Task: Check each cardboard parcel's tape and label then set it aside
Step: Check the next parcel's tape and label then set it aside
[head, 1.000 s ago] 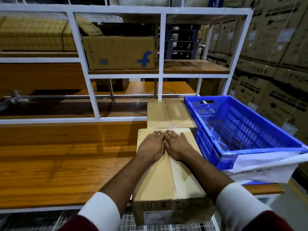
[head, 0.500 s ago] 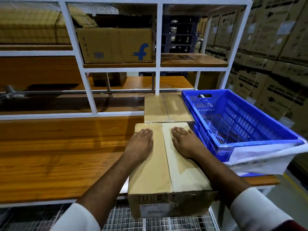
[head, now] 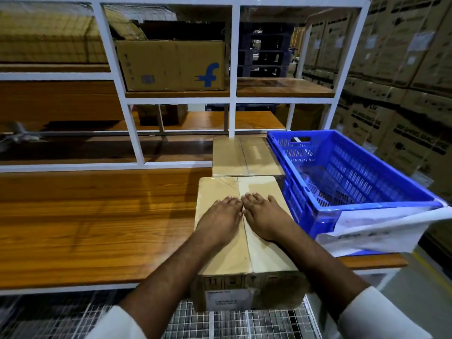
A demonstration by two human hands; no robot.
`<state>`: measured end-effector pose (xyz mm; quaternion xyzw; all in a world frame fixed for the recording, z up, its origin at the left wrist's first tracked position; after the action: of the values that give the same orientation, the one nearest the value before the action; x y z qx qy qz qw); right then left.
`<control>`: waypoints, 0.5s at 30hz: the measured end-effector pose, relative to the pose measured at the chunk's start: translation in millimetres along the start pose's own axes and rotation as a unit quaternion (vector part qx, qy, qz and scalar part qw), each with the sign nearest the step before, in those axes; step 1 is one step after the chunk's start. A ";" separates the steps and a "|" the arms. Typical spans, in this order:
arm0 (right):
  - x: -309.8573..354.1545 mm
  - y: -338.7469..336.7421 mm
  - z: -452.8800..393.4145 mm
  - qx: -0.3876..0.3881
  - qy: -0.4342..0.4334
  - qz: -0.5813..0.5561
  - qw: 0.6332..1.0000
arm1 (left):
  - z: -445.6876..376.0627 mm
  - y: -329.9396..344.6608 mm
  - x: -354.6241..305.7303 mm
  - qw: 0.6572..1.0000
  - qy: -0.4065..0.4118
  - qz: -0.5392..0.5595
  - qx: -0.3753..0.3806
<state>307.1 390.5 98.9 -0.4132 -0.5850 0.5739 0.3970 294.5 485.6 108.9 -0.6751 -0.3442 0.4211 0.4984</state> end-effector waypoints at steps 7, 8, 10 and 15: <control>-20.2 -13.3 27.7 0.003 0.042 -0.025 0.999 | 29.3 -23.4 22.1 0.997 -0.045 -0.001 -0.055; -23.1 -11.6 33.2 -0.003 0.048 -0.029 0.998 | 34.9 -22.6 26.4 0.997 -0.047 -0.001 -0.054; -23.1 -7.7 40.6 -0.020 0.048 -0.031 0.998 | 41.1 -21.6 28.7 0.998 -0.044 0.003 -0.048; -19.6 -10.3 43.4 -0.026 0.044 -0.023 0.998 | 41.9 -26.7 22.8 0.997 -0.057 -0.012 -0.055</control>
<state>272.8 357.2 108.3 -0.4350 -0.5909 0.5304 0.4247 264.3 528.9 123.2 -0.6721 -0.4025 0.4337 0.4451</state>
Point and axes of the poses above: each hand's wrist, its own z-axis away from the middle knuckle, its own y-axis out of the palm, x = y × z, the point moved 9 cm from there along -z, towards the middle knuckle, and after that the axes turned 1 degree about z, right-handed, at the moved point
